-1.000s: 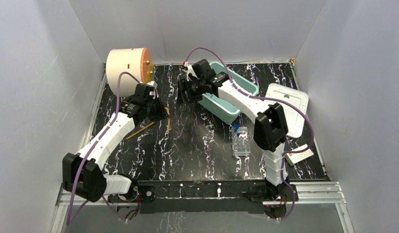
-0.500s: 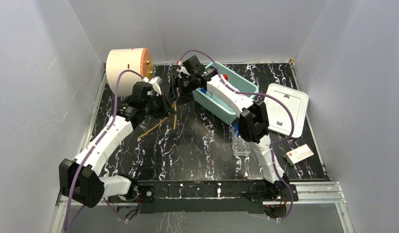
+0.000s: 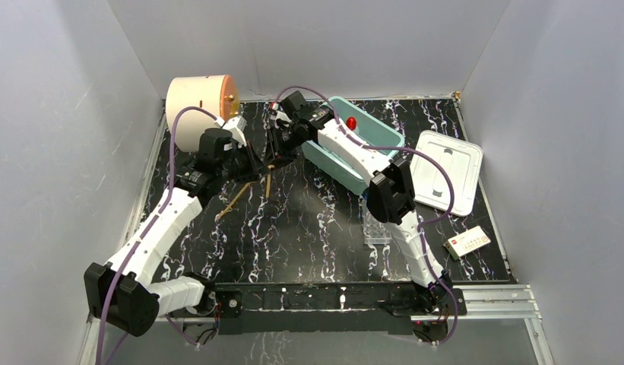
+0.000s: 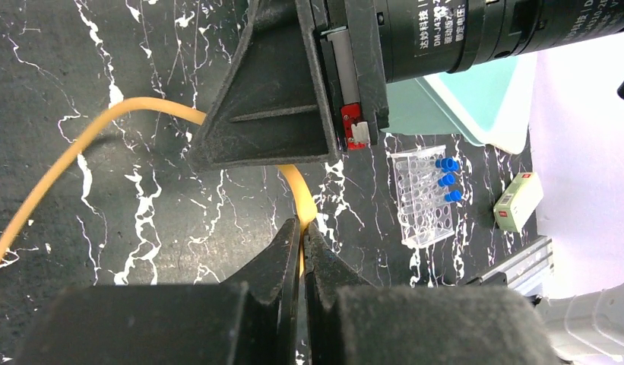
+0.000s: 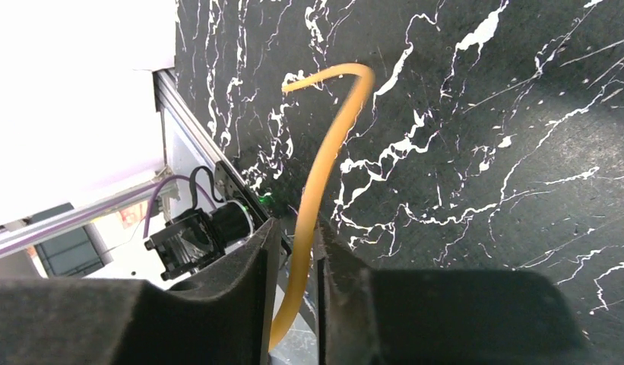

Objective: Organize the chemistry lab equipment

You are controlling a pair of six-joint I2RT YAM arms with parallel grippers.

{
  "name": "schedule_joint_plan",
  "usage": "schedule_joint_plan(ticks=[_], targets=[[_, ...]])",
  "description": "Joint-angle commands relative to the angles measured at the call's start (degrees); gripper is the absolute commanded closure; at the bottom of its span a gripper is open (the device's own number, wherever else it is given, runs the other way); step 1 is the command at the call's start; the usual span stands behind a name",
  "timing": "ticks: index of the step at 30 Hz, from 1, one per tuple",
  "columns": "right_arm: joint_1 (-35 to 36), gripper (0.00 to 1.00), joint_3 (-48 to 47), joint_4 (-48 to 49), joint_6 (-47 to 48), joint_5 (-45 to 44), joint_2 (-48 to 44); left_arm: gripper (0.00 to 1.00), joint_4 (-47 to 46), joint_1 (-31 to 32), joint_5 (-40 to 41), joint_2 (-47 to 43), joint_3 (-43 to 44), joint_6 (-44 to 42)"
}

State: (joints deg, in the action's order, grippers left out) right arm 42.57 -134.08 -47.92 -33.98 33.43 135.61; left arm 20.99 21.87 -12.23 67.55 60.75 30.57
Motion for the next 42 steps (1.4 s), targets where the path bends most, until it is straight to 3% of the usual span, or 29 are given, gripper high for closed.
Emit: schedule_joint_plan(ticks=[1,2,4,5,6,9,14,22,28,37,42], targets=[[-0.09,0.75,-1.4,1.58,-0.05,0.35,-2.81,1.0,0.39,0.14,0.99,-1.94,1.99,-1.19],[-0.13,0.78,-1.89,1.7,0.12,-0.52,-3.15,1.0,0.58,0.1,0.98,-2.06,1.92,-1.21],[-0.44,0.84,-3.34,1.98,1.23,-3.28,-4.09,0.91,0.63,0.09,1.3,-2.71,1.57,-0.97],[-0.61,0.86,-3.98,2.1,2.0,-4.87,-4.85,0.83,0.7,0.06,1.56,-3.28,1.42,-0.83],[-0.73,0.87,-4.29,2.5,2.72,-6.52,-5.8,0.67,0.58,0.1,1.85,-3.75,1.37,-0.78],[-1.39,0.9,-3.26,5.57,5.64,-9.63,-10.16,0.47,0.62,0.08,3.48,-5.1,1.71,-0.41],[-2.45,0.93,6.54,12.51,12.25,-12.75,-20.69,0.3,0.94,0.02,6.14,-6.09,5.67,0.66],[-3.39,0.93,19.39,19.29,24.13,-18.24,-36.41,0.22,0.98,0.02,14.15,-6.37,10.1,0.94],[-3.72,0.92,21.84,19.09,23.51,-23.47,-42.97,0.2,1.03,0.02,15.9,-4.91,10.42,0.9],[-3.73,0.91,26.67,19.38,22.79,-41.96,-48.71,0.19,0.77,0.02,13.82,-2.05,11.7,0.34],[-3.81,0.9,28.85,21.58,24.69,-44.76,-50.86,0.19,0.89,0.02,13.4,-1.22,11.85,-0.07]])
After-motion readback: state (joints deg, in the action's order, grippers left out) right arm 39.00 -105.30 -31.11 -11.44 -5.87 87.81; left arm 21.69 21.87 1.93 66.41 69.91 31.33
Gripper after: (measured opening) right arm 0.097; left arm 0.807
